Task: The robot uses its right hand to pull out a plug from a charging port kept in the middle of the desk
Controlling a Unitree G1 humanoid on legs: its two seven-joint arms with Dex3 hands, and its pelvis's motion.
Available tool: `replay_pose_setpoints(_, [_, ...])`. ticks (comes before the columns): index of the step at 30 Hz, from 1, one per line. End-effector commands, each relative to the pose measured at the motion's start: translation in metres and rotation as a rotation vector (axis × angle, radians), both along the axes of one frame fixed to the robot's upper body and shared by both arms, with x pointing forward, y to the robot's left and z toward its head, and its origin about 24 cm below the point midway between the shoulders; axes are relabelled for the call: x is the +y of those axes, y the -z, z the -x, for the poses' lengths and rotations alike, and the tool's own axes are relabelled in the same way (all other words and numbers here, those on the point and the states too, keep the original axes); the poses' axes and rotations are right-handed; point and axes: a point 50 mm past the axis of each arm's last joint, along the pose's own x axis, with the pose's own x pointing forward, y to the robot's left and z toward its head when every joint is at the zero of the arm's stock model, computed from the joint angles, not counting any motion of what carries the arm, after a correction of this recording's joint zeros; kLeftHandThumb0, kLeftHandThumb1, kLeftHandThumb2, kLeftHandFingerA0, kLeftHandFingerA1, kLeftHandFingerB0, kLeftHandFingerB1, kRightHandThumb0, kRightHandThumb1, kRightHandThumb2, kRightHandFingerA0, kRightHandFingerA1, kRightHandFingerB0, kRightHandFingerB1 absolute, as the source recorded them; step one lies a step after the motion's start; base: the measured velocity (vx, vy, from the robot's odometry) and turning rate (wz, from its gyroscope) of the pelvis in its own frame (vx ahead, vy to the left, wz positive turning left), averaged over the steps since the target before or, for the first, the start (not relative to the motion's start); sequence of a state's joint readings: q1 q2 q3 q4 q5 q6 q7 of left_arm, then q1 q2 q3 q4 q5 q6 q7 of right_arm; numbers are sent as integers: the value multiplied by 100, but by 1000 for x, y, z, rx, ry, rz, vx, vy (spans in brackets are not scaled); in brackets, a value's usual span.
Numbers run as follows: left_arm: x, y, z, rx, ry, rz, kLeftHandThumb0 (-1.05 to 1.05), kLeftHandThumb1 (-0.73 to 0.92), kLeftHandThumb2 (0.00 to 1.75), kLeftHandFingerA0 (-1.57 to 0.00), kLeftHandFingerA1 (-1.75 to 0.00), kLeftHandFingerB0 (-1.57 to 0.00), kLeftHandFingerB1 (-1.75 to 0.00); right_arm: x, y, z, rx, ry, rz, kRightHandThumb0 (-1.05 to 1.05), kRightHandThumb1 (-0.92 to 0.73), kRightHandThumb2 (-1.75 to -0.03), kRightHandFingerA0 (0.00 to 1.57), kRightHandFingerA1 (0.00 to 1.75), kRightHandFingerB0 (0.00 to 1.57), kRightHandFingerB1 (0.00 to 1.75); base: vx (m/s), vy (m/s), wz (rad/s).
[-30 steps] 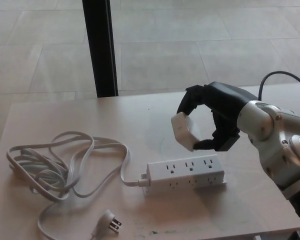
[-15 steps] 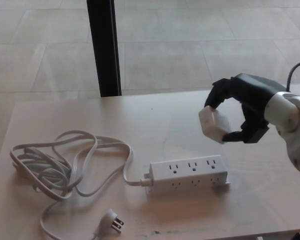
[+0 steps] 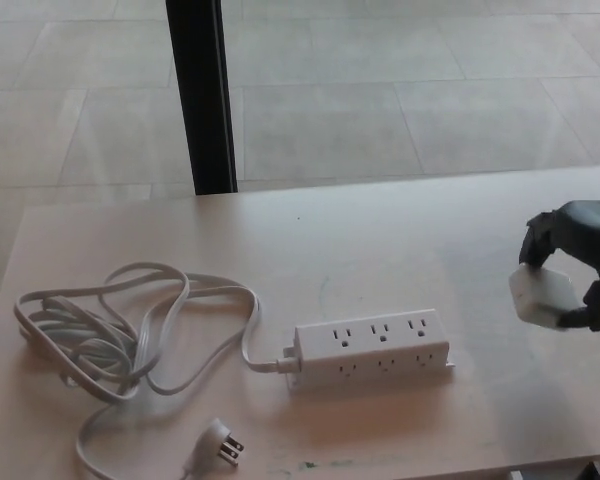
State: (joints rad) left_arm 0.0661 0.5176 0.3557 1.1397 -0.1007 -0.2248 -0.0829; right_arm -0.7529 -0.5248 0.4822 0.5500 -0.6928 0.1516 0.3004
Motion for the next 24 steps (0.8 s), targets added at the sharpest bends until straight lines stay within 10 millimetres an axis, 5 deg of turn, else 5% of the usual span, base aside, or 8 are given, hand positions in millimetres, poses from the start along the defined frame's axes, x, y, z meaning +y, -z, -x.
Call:
replay_pose_setpoints(1, [2, -2, 2, -8, -12, -17, -75, 87, 66, -78, -66, -68, -51, 9, 19, 5, 6, -57, 45, -32, -64, -70, 84, 164, 81, 66, 0, 0, 0])
replay_pose_setpoints(8, [2, -1, 3, -9, -14, -18, -76, 87, 66, -77, -65, -68, -52, 16, 30, 7, 78, -59, 32, -38, -59, -58, 83, 158, 88, 66, 0, 0, 0])
replay_pose_setpoints(13, [3, -2, 3, -4, -20, -16, -73, 87, 66, -78, -63, -67, -48, 13, 27, 3, 230, 0, 260, -70, -67, -61, 80, 137, 14, 30, 0, 0, 0])
replay_pose_setpoints(14, [3, -1, 3, -9, -22, -15, -73, 87, 66, -78, -63, -68, -48, 12, 26, 1, 246, 19, 284, -86, -56, -89, 89, 127, 10, 26, 0, 0, 0])
replay_pose_setpoints(19, [2, 0, 6, -11, -30, -5, -74, 87, 66, -78, -64, -68, -49, 7, 20, -1, 258, 28, 351, -99, -50, -92, 88, 134, 0, 2, 0, 0, 0])
replay_pose_setpoints(22, [2, 1, 7, -3, -39, -1, -74, 87, 66, -78, -64, -69, -51, 1, 11, -3, 272, 58, 374, -98, -45, -92, 74, 113, 0, 0, 0, 0, 0])
replay_pose_setpoints(23, [2, 1, 7, -6, -38, -2, -75, 87, 66, -78, -63, -69, -50, -1, 9, -3, 277, 66, 375, -102, -61, -59, 72, 110, 0, 0, 0, 0, 0])
replay_pose_setpoints(24, [2, 1, 7, -13, -47, 5, -75, 86, 66, -79, -65, -70, -52, -4, 4, -4, 278, 71, 367, -104, -61, -60, 84, 122, 0, 0, 0, 0, 0])
